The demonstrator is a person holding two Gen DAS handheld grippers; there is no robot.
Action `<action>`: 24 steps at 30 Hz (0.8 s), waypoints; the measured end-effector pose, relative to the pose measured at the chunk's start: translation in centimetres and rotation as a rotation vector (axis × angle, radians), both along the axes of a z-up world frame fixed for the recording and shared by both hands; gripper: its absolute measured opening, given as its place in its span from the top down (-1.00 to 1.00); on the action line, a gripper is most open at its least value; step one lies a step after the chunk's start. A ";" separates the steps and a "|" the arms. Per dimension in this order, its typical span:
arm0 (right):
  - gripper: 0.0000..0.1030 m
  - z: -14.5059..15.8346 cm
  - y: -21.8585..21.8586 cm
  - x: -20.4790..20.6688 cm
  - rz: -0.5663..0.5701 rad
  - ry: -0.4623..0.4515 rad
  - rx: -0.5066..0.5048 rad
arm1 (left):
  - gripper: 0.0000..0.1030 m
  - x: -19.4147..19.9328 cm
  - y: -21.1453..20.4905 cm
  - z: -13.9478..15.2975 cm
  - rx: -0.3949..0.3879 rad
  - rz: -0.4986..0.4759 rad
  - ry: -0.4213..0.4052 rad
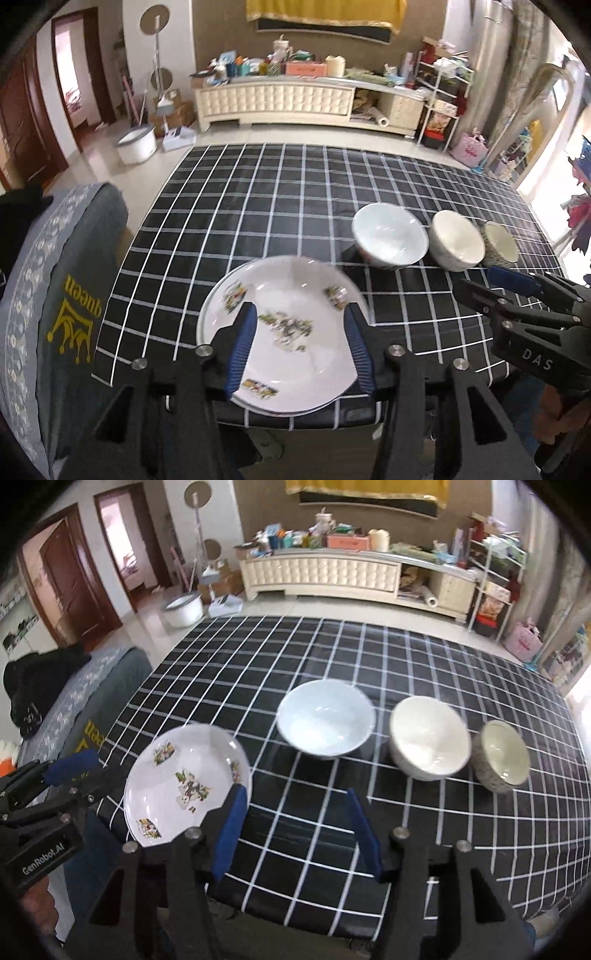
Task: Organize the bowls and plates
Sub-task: 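Move the left gripper toward the plain white bowl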
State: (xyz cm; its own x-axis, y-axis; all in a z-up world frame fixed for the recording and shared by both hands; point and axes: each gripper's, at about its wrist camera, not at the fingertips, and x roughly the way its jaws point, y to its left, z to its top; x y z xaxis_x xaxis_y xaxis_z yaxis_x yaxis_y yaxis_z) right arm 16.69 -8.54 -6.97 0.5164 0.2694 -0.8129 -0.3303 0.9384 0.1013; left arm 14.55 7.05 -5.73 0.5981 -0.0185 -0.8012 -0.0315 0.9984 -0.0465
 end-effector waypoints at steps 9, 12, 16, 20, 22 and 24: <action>-0.39 2.1 -3.2 -0.1 -0.057 -0.050 0.021 | -0.18 1.1 -3.4 1.5 -0.017 -0.088 -0.034; -0.54 2.2 -3.9 0.6 -0.072 -0.061 0.025 | -0.24 2.2 -4.1 1.5 -0.024 -0.112 -0.034; -0.55 1.7 -4.6 2.1 -0.082 -0.048 0.016 | -0.29 4.5 -4.8 1.2 -0.026 -0.127 -0.019; -0.55 1.0 -4.6 4.0 -0.081 -0.033 0.002 | -0.29 7.0 -5.1 0.5 -0.030 -0.138 0.004; -0.55 0.5 -4.5 5.2 -0.078 -0.025 -0.010 | -0.29 8.3 -5.2 0.0 -0.029 -0.142 0.019; -0.55 0.0 -4.2 6.2 -0.071 -0.020 -0.017 | -0.29 9.4 -5.2 -0.6 -0.028 -0.151 0.033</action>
